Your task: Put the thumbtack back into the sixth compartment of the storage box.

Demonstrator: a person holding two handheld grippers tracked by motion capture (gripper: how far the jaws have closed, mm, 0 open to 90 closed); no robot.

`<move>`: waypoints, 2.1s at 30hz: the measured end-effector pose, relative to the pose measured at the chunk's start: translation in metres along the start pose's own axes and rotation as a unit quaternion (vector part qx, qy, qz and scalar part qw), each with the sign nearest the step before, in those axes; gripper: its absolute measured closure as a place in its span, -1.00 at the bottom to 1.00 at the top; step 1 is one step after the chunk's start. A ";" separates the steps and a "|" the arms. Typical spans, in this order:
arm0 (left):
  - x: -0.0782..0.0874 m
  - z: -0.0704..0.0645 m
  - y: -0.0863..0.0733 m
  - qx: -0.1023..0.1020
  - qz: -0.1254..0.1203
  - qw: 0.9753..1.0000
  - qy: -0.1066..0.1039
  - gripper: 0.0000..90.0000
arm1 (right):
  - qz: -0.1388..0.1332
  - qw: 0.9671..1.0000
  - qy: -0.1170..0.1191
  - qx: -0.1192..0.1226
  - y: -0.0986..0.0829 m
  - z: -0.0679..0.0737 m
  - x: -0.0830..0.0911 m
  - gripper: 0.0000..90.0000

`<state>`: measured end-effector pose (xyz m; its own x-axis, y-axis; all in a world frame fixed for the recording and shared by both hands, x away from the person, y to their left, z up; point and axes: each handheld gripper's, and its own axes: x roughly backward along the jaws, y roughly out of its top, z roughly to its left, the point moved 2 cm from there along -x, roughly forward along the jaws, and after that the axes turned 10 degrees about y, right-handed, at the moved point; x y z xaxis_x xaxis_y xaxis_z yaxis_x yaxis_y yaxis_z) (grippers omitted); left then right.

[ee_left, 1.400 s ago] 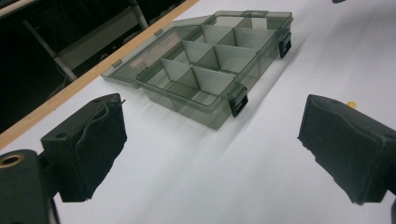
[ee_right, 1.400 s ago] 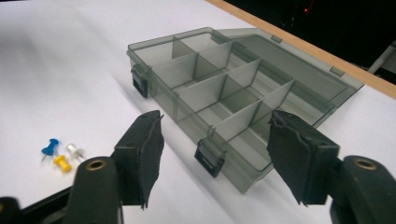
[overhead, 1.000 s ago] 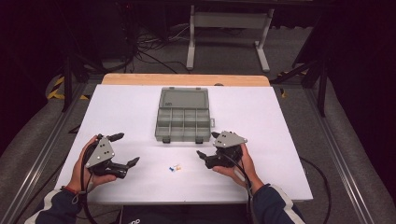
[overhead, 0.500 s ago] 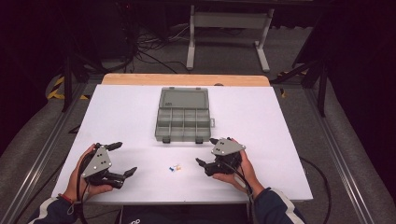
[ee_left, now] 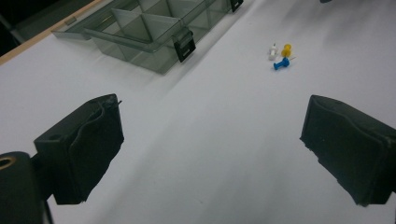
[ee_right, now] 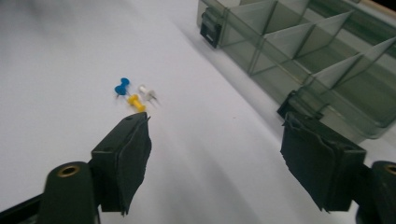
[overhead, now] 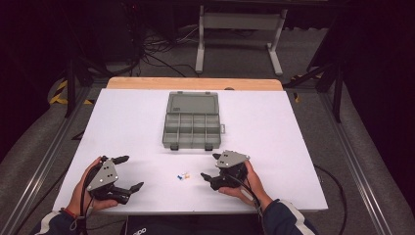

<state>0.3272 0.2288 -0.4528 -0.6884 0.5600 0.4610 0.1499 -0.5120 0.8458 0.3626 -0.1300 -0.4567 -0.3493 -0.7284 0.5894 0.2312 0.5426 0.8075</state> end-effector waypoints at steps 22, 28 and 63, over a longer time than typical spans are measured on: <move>-0.005 -0.003 -0.001 -0.014 0.016 1.000 -0.008 -0.86 | 0.047 0.993 0.106 0.026 0.014 0.018 -0.053 0.35; -0.005 -0.003 -0.001 -0.011 0.015 1.000 -0.010 -0.85 | 0.057 0.991 0.119 0.028 0.020 0.019 -0.060 0.51; -0.003 -0.002 0.000 -0.010 0.011 1.000 -0.012 -0.85 | 0.051 0.994 0.099 0.025 0.030 0.011 -0.042 0.86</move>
<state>0.3274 0.2257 -0.4546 -0.6677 0.5636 0.4863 0.1509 -0.5372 0.8299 0.3746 -0.0784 -0.4576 -0.1406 -0.7342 0.6642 0.2089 0.6337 0.7448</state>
